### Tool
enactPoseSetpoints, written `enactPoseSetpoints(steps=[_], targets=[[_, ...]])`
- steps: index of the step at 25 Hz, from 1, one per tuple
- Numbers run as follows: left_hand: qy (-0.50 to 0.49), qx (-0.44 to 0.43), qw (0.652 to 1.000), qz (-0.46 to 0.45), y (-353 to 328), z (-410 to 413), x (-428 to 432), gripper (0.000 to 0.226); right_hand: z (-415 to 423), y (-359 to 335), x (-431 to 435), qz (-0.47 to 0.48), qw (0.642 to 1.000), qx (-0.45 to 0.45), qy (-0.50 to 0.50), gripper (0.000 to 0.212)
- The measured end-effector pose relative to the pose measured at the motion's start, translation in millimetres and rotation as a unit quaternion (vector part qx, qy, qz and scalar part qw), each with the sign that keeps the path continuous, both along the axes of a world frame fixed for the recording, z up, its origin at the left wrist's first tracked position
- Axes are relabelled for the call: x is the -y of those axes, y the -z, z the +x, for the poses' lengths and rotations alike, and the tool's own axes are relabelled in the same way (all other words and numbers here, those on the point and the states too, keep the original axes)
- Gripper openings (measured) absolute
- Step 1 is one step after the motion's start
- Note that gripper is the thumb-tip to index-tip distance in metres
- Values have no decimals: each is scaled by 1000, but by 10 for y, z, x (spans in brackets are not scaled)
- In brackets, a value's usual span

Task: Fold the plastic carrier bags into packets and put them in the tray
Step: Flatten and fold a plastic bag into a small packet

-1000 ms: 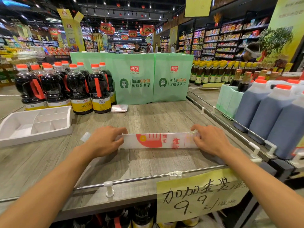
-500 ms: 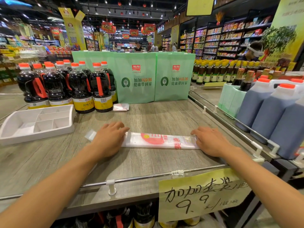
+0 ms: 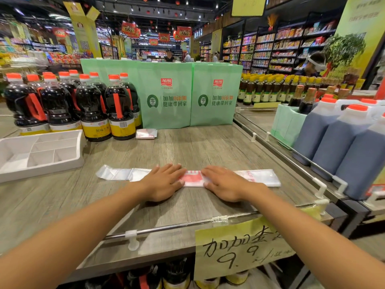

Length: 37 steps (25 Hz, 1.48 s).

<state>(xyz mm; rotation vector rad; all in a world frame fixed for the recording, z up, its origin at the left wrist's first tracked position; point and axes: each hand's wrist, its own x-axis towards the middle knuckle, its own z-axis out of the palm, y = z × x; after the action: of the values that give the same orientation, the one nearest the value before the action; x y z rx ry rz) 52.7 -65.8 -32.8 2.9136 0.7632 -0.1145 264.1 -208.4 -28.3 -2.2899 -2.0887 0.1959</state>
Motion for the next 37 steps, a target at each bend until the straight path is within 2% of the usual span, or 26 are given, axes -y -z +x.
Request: enactPoseSetpoints(steps=[4,11,20,23,26,27,30,32,35,37], targets=[[-24,-15,1000,-11,53,-46,-34,60,121,12,20,-51,997,-29,42,62],[-65,-60,996,-33,11,-268,-235,58,394,18,237,-114,986,-24,123,63],[-114,-70,990,-49,30,-804,-552,60,875,-81,696,-140,968,-29,206,66],[-108,-62,991,-38,29,-813,-528,61,871,-62,702,-139,966,-5,216,66],[-99,-45,994,-30,39,-850,-489,82,816,-82,676,-119,967,46,222,65],[-97,-33,994,-37,19,-883,-495,88,777,-98,638,-105,969,61,217,64],[-95,-12,994,-53,-33,-943,-471,68,438,-162,374,-63,981,72,167,67],[-99,-13,994,-36,-34,-944,-419,64,-38,-216,88,-50,992,44,109,66],[-99,5,994,-34,32,-878,-392,62,-773,-282,-352,-77,997,-7,15,65],[-81,12,996,-35,61,-883,-424,62,-992,-264,-586,-116,993,-32,-13,67]])
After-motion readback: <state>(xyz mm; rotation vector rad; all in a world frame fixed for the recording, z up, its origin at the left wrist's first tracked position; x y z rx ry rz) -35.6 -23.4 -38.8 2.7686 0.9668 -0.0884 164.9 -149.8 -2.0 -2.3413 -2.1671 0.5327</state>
